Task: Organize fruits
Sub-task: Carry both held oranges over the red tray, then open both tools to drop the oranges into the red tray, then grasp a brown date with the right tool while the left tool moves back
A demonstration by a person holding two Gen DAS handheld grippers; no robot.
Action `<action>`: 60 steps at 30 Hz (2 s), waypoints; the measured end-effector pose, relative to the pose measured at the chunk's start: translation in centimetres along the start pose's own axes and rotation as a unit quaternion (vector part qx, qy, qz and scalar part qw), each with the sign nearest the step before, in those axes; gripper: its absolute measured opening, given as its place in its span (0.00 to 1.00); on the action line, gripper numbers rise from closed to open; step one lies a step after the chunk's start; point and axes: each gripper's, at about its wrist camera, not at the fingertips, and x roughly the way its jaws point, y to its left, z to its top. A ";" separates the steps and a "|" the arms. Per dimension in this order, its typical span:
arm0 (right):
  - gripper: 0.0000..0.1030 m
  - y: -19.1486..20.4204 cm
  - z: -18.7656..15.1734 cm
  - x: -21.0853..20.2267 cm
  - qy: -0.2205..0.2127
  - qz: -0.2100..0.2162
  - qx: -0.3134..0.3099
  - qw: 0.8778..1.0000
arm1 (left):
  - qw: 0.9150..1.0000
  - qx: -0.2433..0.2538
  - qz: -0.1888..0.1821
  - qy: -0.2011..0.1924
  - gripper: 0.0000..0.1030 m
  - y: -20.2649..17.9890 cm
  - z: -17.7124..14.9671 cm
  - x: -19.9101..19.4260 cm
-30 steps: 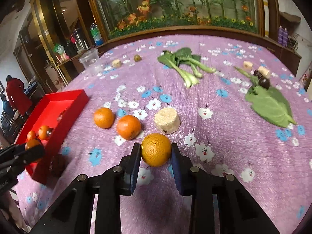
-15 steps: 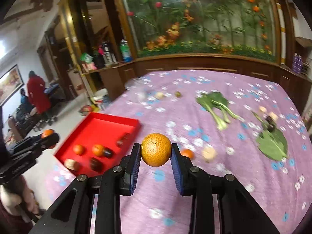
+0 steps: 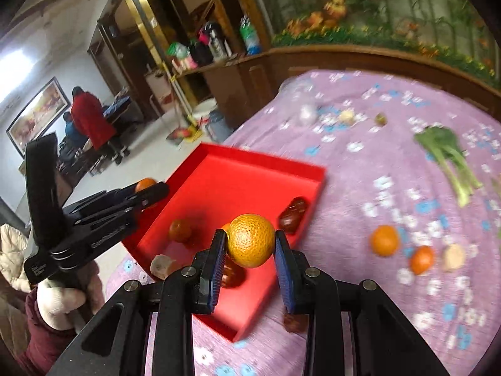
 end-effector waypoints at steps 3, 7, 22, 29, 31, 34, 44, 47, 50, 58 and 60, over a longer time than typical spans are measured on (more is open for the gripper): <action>0.33 0.2 0.8 3.3 0.025 0.011 0.004 1.000 | 1.000 -0.020 -0.005 0.021 0.28 0.9 0.4 2.4; 0.33 0.3 1.7 6.7 0.048 0.012 0.005 0.999 | 0.998 -0.042 -0.009 0.044 0.28 1.8 0.5 4.8; 0.33 1.7 2.5 12.2 0.071 -0.015 -0.030 0.997 | 0.996 -0.060 -0.020 0.063 0.29 3.1 0.1 7.5; 0.43 2.4 2.9 11.2 0.044 -0.019 -0.050 0.998 | 0.996 -0.074 -0.031 0.045 0.53 3.4 0.2 6.3; 0.44 2.3 3.1 10.2 0.032 -0.021 -0.053 0.998 | 0.995 -0.079 -0.037 0.040 0.58 3.2 0.3 5.4; 0.44 1.8 3.2 8.7 0.020 -0.020 -0.044 0.999 | 0.995 -0.086 -0.044 0.031 0.64 2.7 0.3 3.8; 0.45 -3.0 0.2 2.3 -0.010 -0.029 0.014 0.999 | 0.985 -0.143 -0.093 -0.004 0.76 1.5 -2.8 -2.8; 0.46 -5.1 -1.6 0.6 -0.012 -0.042 0.033 0.999 | 0.981 -0.164 -0.106 -0.007 0.77 0.8 -4.4 -3.8; 0.46 -7.0 -3.5 -0.5 -0.011 -0.052 0.052 0.997 | 0.978 -0.173 -0.115 0.009 0.77 -0.3 -6.0 -3.6; 0.46 -8.9 -6.8 -2.1 -0.009 -0.048 0.069 0.996 | 0.980 -0.168 -0.102 0.032 0.77 -3.0 -8.0 -3.5; 0.46 -8.5 -7.2 -2.0 -0.006 -0.044 0.058 0.997 | 0.982 -0.160 -0.100 0.030 0.77 -3.5 -7.8 -3.8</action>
